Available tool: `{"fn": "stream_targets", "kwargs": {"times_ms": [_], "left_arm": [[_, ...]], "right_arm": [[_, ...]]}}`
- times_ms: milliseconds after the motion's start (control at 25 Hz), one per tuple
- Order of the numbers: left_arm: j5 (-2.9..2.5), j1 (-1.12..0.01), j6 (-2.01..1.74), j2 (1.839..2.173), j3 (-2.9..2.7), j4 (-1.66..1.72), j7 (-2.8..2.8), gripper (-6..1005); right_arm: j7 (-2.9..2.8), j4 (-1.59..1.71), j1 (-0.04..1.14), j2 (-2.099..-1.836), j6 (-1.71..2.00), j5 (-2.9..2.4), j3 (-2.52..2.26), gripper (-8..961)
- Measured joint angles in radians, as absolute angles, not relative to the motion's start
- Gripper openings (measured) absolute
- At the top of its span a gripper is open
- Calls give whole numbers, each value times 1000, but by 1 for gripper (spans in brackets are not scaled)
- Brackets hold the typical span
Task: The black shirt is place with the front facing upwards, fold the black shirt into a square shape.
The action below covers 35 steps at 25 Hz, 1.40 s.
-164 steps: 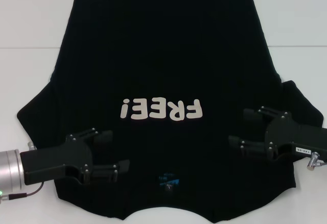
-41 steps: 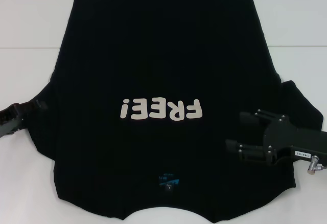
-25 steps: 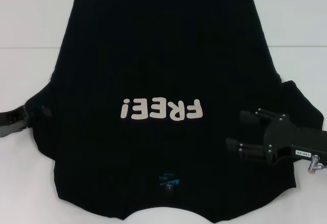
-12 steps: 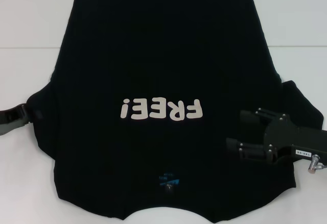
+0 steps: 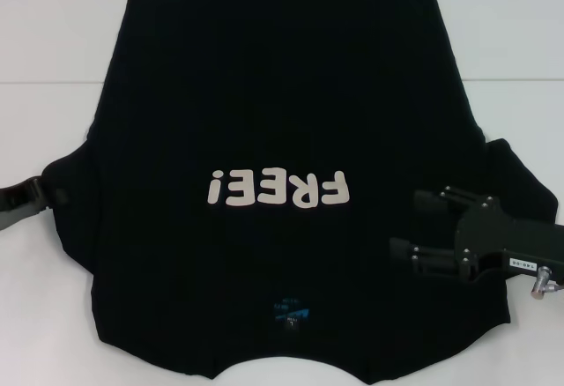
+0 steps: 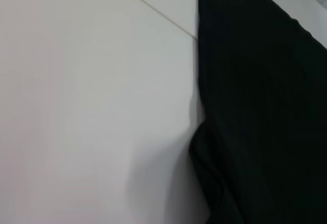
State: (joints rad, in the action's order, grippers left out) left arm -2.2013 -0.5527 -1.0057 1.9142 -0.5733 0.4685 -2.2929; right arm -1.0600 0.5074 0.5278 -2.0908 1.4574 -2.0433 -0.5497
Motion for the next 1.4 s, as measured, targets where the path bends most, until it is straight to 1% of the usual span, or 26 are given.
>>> {"fn": "stream_targets", "kwargs": {"times_ms": [440, 720, 1080, 1400], "left_arm": [[-2193, -490, -1065, 1898, -401, 486, -2294, 3], [-2192, -453, -1093, 1903, -332, 497, -2281, 3], [-2192, -455, -1111, 1899, -331, 524, -2283, 2], [-2198, -507, -1195, 1893, -344, 549, -2281, 3]], "right_arm": [[-1060, 509, 528, -2091, 1457, -2043, -545, 896], [-1060, 511, 528, -2091, 1457, -2042, -544, 896], [-1060, 512, 528, -2091, 1457, -2042, -544, 896], [-1060, 509, 528, -2091, 1457, -2042, -545, 895]]}}
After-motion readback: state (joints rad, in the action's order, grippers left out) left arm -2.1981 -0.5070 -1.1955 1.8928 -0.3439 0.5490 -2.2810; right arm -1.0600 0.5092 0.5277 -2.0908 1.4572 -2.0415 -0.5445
